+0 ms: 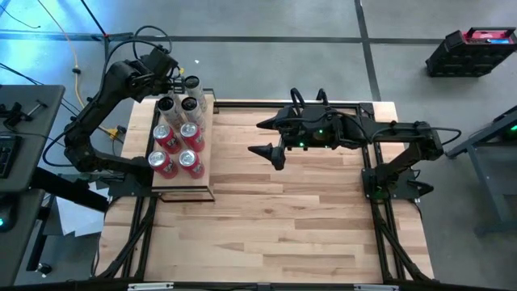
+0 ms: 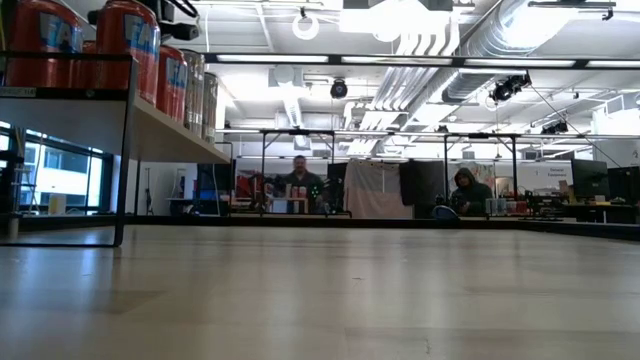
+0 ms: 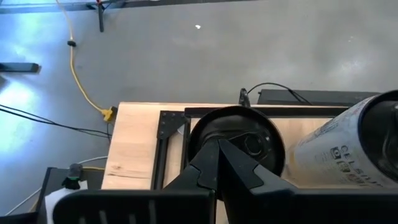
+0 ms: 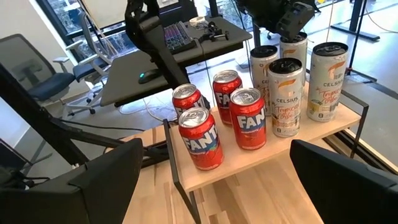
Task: Place canned beverage on shelf
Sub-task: Adjust the white yellow soda cans
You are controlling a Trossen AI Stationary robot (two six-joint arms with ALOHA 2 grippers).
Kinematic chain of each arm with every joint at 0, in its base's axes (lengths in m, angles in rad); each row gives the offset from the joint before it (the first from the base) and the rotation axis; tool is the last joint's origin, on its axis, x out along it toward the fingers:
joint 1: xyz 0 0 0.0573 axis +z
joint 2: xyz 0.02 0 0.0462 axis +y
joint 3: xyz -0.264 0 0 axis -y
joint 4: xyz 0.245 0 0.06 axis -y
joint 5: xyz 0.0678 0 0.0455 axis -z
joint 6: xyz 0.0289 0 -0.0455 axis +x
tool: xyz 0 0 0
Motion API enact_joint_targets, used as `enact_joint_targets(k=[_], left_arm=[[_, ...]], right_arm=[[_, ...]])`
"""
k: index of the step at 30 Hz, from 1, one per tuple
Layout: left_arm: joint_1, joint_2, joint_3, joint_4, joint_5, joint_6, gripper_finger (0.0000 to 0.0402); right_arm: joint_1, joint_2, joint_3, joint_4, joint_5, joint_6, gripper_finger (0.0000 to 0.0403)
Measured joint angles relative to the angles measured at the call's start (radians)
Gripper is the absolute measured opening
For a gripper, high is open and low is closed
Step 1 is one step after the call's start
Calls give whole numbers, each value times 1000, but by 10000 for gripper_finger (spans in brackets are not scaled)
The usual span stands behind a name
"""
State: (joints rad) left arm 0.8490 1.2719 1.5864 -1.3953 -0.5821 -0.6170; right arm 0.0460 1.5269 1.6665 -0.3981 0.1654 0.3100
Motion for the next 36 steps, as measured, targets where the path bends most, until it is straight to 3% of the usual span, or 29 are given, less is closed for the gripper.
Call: enact_joint_targets(k=[15,21,36], left_arm=[[-168,-127,14,0,105,-36,0],[-222,-169,14,-105,155,-115,0],[-263,-99,14,-168,98,-158,0]], right_arm=[[-7,0,0,0,0,5,392],[-7,0,0,0,0,6,392],[-6,0,0,20,0,30,392]])
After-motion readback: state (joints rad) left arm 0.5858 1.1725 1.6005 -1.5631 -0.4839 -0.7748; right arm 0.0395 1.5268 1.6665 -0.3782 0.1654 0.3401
